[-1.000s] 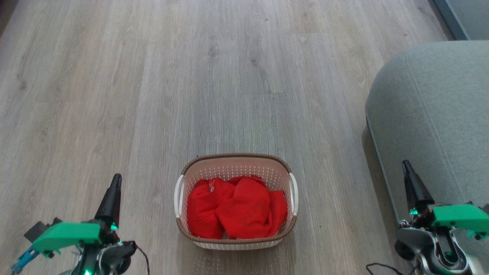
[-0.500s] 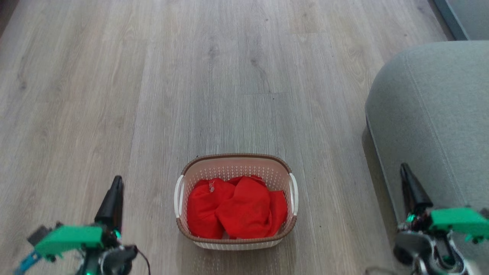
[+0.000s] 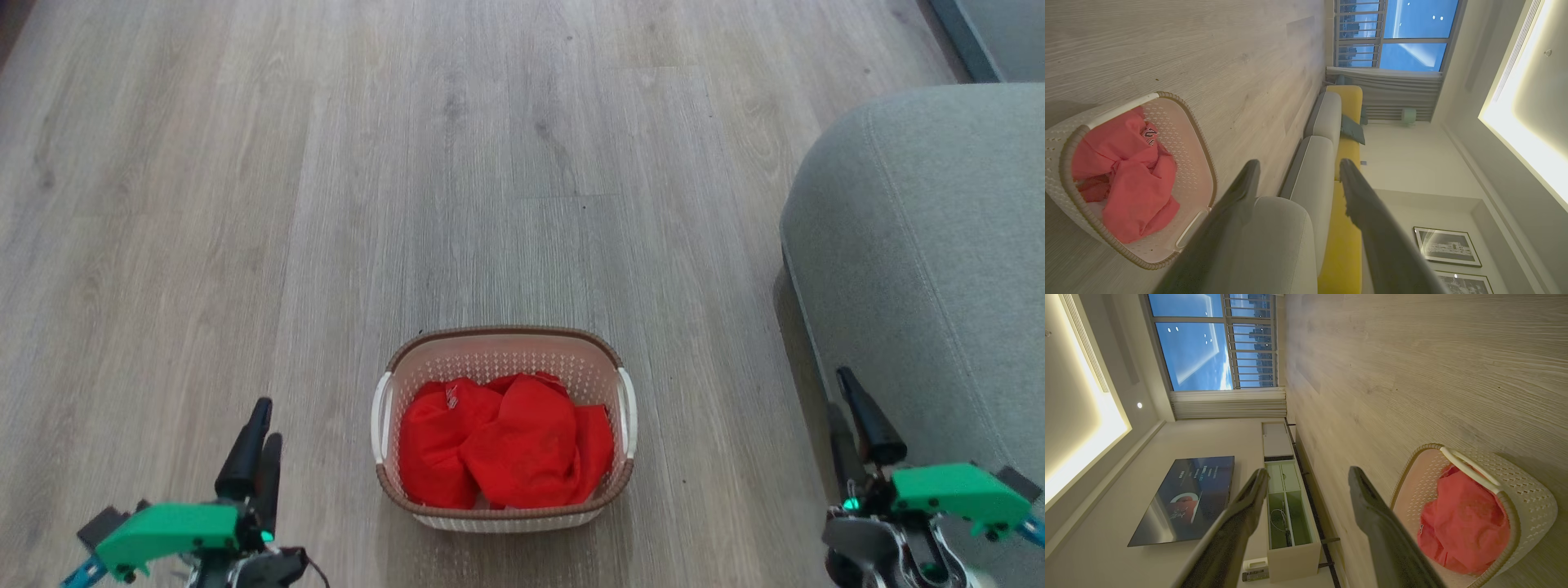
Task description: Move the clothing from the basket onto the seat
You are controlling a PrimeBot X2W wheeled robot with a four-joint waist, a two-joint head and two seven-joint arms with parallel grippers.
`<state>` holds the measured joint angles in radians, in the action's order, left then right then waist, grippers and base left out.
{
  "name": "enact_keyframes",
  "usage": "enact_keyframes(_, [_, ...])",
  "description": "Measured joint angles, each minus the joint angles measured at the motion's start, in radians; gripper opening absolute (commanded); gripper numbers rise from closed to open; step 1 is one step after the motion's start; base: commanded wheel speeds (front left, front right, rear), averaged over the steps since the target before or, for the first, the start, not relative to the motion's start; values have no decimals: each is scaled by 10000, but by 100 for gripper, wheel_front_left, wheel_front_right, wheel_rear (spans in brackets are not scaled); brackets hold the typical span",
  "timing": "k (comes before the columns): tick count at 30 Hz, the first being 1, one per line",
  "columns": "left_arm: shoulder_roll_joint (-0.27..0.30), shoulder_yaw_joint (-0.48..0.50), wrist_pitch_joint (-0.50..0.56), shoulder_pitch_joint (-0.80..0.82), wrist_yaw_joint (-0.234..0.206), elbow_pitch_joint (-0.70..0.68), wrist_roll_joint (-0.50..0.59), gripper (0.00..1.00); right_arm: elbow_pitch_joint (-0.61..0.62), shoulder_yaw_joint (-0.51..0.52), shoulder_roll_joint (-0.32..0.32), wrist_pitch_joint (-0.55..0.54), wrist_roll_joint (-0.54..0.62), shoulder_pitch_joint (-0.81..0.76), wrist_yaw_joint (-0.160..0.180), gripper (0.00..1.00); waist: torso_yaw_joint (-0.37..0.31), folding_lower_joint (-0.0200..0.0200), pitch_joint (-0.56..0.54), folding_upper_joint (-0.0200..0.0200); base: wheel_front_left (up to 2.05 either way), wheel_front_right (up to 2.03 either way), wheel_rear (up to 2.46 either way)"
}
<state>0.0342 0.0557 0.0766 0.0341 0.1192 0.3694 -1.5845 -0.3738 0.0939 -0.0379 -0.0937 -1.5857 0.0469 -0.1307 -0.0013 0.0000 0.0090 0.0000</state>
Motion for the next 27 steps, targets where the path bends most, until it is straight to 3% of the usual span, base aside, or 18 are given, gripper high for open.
enact_keyframes(11, [19,-136,-280,404,2,123,1104,100,-265,-596,-203,449,571,600,0,100,-20,0,49,0,0,0,0])
enact_keyframes(27, [36,-151,-734,902,6,163,3929,100,-639,-936,-339,901,2938,1360,0,100,-45,1,134,0,0,0,0])
